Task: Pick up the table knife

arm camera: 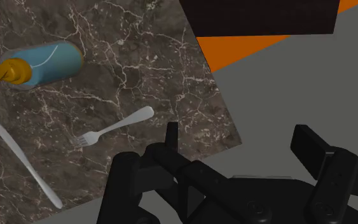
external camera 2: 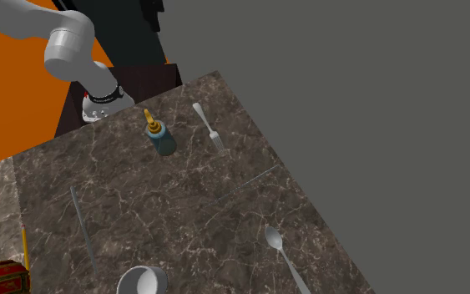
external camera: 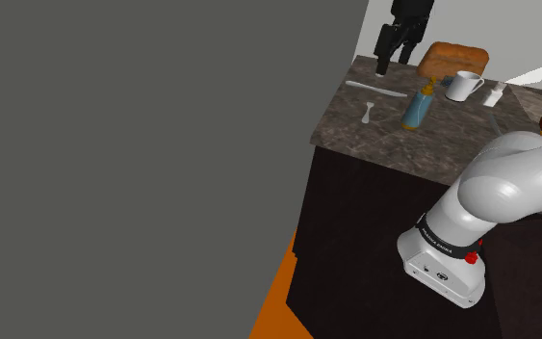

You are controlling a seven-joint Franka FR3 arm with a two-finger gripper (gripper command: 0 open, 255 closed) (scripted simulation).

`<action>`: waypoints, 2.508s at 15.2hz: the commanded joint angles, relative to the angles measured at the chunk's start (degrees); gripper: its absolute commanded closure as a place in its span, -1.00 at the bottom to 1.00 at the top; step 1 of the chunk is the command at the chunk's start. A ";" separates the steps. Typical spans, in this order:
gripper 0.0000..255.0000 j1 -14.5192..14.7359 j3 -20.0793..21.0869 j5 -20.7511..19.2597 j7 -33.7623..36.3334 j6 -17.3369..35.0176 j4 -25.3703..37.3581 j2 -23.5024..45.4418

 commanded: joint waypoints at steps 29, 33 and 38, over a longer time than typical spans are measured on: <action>-1.00 -0.24 -35.47 7.56 -57.22 29.11 19.42 44.96; -1.00 -4.05 -35.52 16.19 -66.96 28.78 28.18 56.11; -1.00 -11.44 -32.51 24.46 -75.66 25.93 41.84 69.36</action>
